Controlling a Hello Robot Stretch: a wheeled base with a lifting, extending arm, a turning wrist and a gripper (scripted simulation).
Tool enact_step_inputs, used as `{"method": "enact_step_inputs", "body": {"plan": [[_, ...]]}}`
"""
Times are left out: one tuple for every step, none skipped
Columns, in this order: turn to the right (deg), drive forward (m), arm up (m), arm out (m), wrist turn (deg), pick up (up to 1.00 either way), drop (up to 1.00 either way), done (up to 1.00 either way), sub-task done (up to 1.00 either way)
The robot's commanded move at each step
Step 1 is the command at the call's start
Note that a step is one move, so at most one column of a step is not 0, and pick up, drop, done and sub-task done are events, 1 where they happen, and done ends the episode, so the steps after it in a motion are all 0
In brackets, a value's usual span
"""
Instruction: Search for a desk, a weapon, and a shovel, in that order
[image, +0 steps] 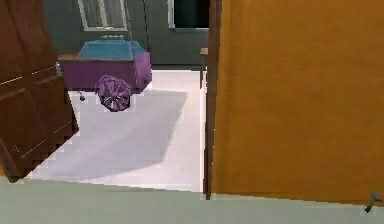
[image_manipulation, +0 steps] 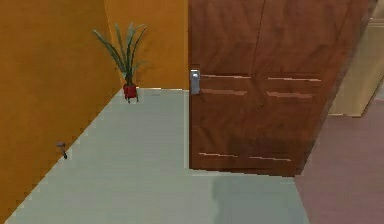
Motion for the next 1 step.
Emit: {"method": "enact_step_inputs", "body": {"plan": [[0.0, 0.3, 0.0, 0.0, 0.0, 0.0, 0.0, 0.0, 0.0]]}}
